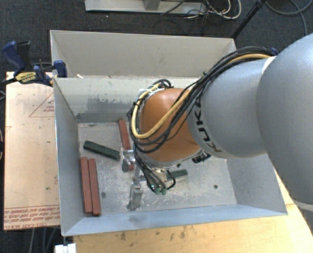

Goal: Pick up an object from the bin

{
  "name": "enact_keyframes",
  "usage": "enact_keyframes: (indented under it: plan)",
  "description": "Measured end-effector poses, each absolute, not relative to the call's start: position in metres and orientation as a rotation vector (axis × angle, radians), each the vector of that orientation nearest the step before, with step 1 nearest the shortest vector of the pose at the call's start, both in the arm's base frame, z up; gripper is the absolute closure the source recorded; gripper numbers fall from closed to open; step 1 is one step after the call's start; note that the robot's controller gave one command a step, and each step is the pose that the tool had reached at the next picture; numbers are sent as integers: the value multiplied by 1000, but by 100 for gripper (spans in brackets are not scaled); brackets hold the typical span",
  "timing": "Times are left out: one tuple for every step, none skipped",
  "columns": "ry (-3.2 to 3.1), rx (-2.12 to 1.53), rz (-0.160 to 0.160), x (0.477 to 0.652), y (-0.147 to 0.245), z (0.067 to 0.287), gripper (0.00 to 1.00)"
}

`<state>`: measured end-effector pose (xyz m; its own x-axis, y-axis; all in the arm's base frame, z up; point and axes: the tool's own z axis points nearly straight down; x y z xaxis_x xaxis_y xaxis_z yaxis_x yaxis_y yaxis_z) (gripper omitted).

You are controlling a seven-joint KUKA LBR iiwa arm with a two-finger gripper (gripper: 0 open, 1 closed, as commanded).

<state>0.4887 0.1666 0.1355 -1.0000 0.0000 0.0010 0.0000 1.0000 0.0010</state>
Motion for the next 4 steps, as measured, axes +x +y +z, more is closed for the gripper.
enact_keyframes:
  plan:
    - [-3139, 145, -4, 508, 128, 111, 0]
    - [-3140, 123, -2, 546, 68, 109, 0]
    - [-3145, 76, 3, 565, 29, 115, 0]
    - [-3141, 42, -3, 521, 67, 70, 100]
